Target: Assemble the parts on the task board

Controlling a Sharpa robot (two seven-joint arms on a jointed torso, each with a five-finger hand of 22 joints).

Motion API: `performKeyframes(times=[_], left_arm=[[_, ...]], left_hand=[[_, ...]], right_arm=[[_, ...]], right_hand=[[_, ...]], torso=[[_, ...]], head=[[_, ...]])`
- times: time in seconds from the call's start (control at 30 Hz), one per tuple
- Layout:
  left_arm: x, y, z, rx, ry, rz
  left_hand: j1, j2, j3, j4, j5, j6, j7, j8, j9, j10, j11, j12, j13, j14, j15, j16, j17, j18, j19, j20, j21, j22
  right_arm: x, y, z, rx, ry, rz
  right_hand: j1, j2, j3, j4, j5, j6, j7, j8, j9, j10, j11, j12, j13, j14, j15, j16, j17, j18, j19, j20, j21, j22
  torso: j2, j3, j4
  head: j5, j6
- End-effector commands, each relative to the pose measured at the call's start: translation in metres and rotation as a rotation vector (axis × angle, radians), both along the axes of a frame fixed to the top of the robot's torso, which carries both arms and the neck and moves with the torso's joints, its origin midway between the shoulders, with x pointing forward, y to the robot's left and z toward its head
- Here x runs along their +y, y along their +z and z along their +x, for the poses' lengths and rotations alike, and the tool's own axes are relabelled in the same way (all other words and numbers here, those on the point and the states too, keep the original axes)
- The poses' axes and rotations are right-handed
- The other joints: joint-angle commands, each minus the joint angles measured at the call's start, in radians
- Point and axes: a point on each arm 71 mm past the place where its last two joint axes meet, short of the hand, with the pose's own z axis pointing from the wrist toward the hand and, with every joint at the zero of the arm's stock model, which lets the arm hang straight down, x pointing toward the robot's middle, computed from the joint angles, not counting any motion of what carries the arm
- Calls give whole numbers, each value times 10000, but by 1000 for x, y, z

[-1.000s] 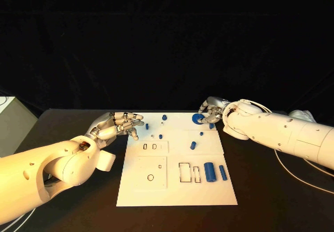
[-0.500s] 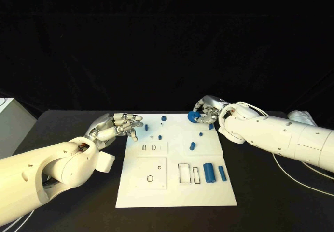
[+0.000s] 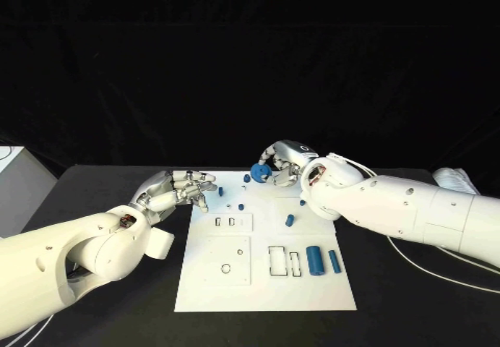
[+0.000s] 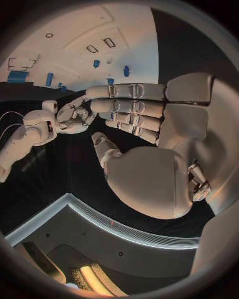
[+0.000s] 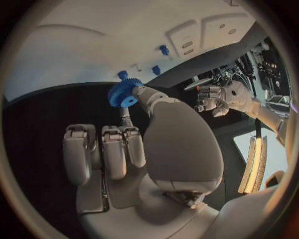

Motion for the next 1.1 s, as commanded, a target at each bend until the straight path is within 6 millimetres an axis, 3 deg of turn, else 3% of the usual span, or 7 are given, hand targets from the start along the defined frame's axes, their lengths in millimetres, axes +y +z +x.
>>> performKeyframes(times=[0.03, 0.5, 0.7, 0.87, 1.1], left_arm=[[-5, 1, -2, -38, -290, -102], [-7, 1, -2, -43, -342, -122], [-8, 1, -2, -48, -364, -134], [-8, 1, -1, -48, -364, -134], [-9, 1, -1, -47, -376, -137]], left_hand=[[35, 55, -3, -36, -48, -81, -14, -60, 12, -56, 23, -22, 6, -49, 9, -52, -12, 62, -81, 11, 38, -11], [35, 55, -3, -36, -48, -81, -14, -60, 12, -56, 23, -22, 6, -49, 9, -52, -12, 62, -81, 11, 38, -11], [35, 55, -3, -36, -48, -81, -14, -60, 12, -56, 23, -22, 6, -49, 9, -52, -12, 62, -81, 11, 38, -11], [35, 55, -3, -36, -48, -81, -14, -60, 12, -56, 23, -22, 6, -49, 9, -52, -12, 62, -81, 11, 38, -11], [35, 55, -3, -36, -48, -81, -14, -60, 12, -56, 23, -22, 6, -49, 9, -52, -12, 62, -81, 11, 38, -11]], right_arm=[[11, -2, 0, -415, -30, -520], [39, -23, -4, 78, 230, -910], [39, -28, -3, 70, 25, -1122], [39, -30, -3, 65, -35, -1172], [39, -31, -2, 32, -100, -1167]], right_hand=[[-119, -28, 73, 3, -54, 118, -115, 313, 159, 723, -79, 54, 2352, 1012, -40, 52, 2500, -163, 728, -32, 39, 1867], [-164, -56, 102, -30, -88, 63, -103, 296, 147, 724, -71, 55, 2353, 1015, -34, 58, 2512, -162, 727, -30, 35, 1864], [-216, -83, 116, -44, -103, 17, -89, 281, 136, 685, -59, 25, 2321, 1007, -27, 41, 2478, -155, 716, -26, 13, 1840], [-216, -83, 116, -44, -103, 17, -89, 281, 136, 685, -59, 25, 2321, 1007, -27, 41, 2478, -155, 716, -26, 13, 1840], [-232, -89, 129, -55, -104, 5, -86, 278, 132, 696, -56, 33, 2330, 1012, -24, 53, 2502, -160, 724, -24, 28, 1858]], torso=[[12, -17, 44], [33, 10, 20], [27, -3, 15], [19, 25, -5], [21, 19, 7]], head=[[-4, 28], [82, -42], [82, -97], [116, -124], [102, -116]])
